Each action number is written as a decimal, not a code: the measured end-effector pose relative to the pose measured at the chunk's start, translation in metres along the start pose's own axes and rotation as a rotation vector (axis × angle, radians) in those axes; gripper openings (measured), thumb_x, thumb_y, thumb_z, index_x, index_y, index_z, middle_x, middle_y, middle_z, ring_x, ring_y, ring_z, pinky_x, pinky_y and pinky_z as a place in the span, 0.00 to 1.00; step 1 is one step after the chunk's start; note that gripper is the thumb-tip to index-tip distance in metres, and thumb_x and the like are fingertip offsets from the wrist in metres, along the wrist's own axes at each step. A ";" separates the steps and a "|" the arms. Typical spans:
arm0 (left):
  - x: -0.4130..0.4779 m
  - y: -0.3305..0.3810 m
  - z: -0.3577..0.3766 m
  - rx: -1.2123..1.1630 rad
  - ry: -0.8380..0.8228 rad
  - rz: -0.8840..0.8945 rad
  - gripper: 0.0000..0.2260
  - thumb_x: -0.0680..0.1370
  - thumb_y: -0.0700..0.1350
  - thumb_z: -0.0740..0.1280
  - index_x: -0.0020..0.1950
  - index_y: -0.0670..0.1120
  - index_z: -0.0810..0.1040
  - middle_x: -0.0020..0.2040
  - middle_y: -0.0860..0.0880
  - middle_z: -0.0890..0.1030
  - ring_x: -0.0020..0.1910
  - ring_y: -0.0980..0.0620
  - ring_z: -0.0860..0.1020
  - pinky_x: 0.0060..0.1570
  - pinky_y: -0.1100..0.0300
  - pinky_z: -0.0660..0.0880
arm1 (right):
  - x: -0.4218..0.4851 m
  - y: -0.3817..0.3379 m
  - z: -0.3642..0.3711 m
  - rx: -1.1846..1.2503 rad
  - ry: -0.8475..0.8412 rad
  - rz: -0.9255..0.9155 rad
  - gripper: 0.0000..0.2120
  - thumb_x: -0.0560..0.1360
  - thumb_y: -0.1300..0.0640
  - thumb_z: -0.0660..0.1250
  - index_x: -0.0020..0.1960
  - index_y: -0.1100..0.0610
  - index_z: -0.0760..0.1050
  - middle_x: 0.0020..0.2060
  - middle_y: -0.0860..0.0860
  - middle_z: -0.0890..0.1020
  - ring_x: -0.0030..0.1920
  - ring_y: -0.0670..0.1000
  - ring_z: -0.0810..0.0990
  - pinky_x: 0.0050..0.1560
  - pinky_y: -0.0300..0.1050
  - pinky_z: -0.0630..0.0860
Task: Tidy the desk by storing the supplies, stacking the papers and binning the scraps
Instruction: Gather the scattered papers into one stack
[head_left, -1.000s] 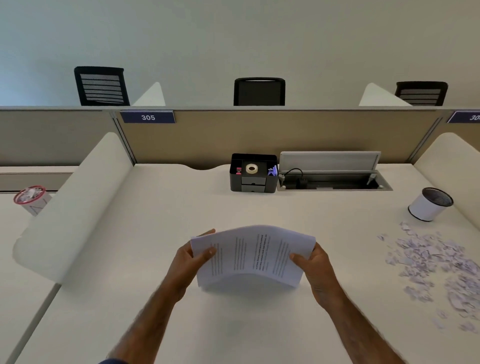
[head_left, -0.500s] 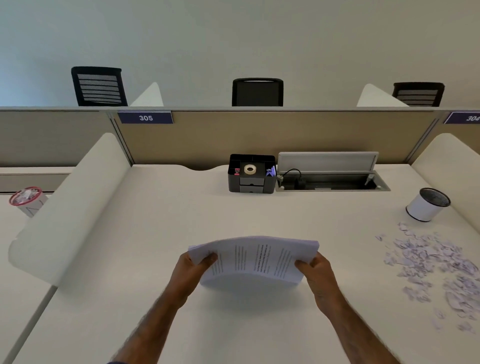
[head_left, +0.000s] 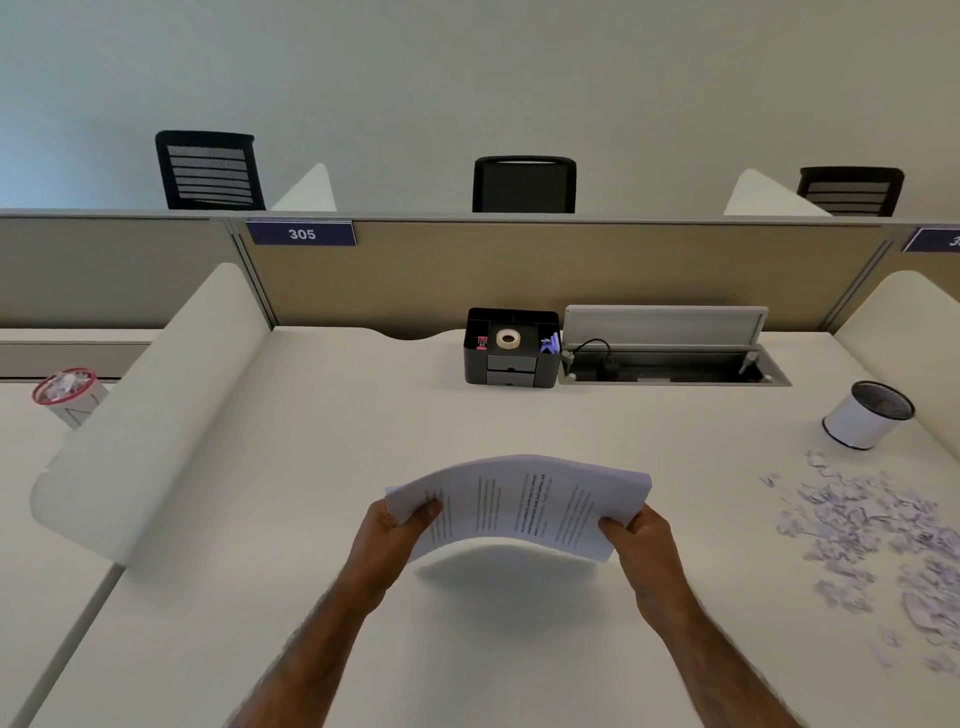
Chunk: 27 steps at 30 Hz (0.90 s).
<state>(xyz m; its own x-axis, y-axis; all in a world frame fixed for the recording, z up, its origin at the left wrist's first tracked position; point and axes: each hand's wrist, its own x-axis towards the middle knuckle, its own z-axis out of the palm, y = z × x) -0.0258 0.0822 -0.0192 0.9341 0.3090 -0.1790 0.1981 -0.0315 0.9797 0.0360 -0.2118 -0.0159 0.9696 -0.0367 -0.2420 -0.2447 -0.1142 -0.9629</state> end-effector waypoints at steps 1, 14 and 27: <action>-0.001 0.000 -0.001 -0.004 0.000 -0.008 0.05 0.81 0.41 0.71 0.52 0.51 0.81 0.44 0.51 0.85 0.48 0.50 0.82 0.41 0.63 0.79 | 0.001 0.000 -0.001 -0.005 -0.009 0.001 0.15 0.76 0.71 0.65 0.52 0.51 0.78 0.47 0.52 0.84 0.49 0.53 0.82 0.45 0.43 0.77; -0.006 0.004 0.007 0.160 0.050 0.008 0.10 0.81 0.41 0.70 0.52 0.58 0.83 0.44 0.55 0.85 0.52 0.47 0.83 0.47 0.59 0.78 | -0.002 0.003 0.001 -0.047 -0.054 0.008 0.14 0.76 0.69 0.67 0.50 0.49 0.78 0.47 0.52 0.84 0.51 0.57 0.83 0.47 0.48 0.80; -0.009 0.168 -0.009 0.978 -0.230 0.361 0.12 0.78 0.58 0.64 0.53 0.59 0.86 0.47 0.57 0.86 0.45 0.53 0.82 0.44 0.56 0.79 | 0.000 -0.081 -0.013 -0.575 0.043 -0.564 0.27 0.74 0.54 0.74 0.70 0.51 0.71 0.61 0.41 0.76 0.59 0.42 0.74 0.60 0.39 0.72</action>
<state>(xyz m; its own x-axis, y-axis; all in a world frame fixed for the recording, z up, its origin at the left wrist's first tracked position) -0.0038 0.0822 0.1477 0.9985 -0.0550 -0.0055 -0.0450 -0.8662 0.4977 0.0557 -0.2159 0.0632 0.9499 0.1424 0.2782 0.3048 -0.6193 -0.7236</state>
